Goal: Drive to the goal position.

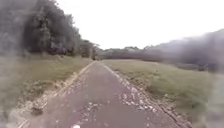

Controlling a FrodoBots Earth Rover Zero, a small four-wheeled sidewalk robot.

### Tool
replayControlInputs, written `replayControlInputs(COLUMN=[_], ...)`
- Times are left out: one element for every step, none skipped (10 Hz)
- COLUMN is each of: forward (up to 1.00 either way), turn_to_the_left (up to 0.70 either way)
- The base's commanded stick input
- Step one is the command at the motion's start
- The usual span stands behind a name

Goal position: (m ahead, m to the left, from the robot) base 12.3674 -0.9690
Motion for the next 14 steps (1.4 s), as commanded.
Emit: replayControlInputs(forward=[0.7,0.7,0.7,0.7,0.7,0.7,0.7,0.7,0.7,0.7,0.7,0.7,0.7,0.7], turn_to_the_left=[0.0,0.0,0.0,0.0,0.0,0.0,0.0,0.0,0.0,0.0,0.0,0.0,0.0,0.0])
